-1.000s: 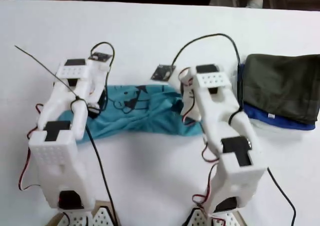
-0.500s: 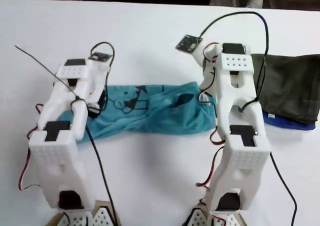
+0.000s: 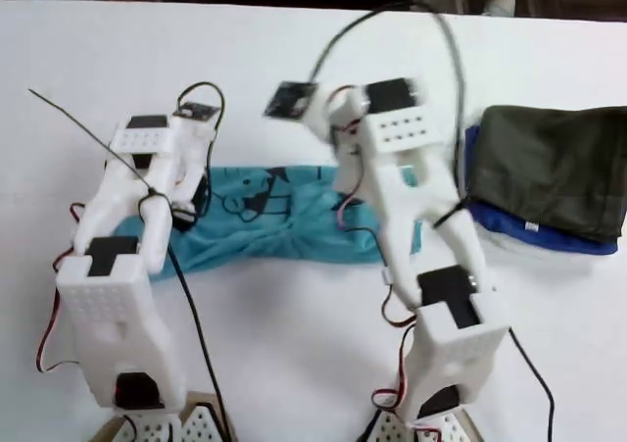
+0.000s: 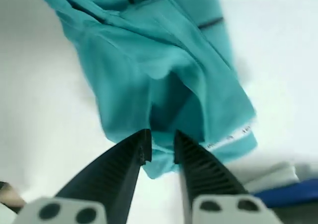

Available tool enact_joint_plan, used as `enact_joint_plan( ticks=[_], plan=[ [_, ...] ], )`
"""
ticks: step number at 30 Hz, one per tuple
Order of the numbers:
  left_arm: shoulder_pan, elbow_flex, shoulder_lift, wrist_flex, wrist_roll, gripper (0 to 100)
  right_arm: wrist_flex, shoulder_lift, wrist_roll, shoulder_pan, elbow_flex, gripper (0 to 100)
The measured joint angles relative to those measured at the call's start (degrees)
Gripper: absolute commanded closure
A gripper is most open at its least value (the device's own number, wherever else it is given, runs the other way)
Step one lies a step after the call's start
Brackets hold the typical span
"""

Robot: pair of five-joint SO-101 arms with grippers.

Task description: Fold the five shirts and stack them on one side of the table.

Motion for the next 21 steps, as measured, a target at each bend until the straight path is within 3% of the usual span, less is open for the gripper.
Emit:
enact_joint_plan(
  ticks=[12,21],
  plan=[
    [0.00,0.00,0.00,0.00,0.00,97,-1.85,8.79,-0.79,-2.64,2.11,84.4],
    [0.00,0.00,0.00,0.00,0.00,97,-10.29,14.15,0.35,-2.64,-0.18,84.4]
  ],
)
